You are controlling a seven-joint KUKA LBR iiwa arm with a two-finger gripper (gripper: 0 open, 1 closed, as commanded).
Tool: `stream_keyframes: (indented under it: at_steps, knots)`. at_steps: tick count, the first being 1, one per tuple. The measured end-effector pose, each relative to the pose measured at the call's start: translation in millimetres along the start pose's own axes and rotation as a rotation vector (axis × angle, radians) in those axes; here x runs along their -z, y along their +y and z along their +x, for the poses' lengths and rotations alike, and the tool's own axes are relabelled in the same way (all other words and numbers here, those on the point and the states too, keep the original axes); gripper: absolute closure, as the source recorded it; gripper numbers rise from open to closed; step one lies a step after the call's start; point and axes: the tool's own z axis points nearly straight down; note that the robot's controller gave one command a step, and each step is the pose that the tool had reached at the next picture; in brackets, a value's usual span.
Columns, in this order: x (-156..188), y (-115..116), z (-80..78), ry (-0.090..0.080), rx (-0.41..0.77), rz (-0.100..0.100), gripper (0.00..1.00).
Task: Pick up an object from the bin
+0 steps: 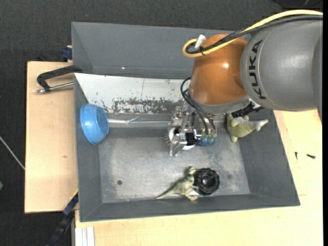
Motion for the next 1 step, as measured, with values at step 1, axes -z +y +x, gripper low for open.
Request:
stream_keyframes:
  at_steps: [1]
  knots:
    - [60.2, 6.2, -2.3, -0.015, 0.008, -0.001, 1.00]
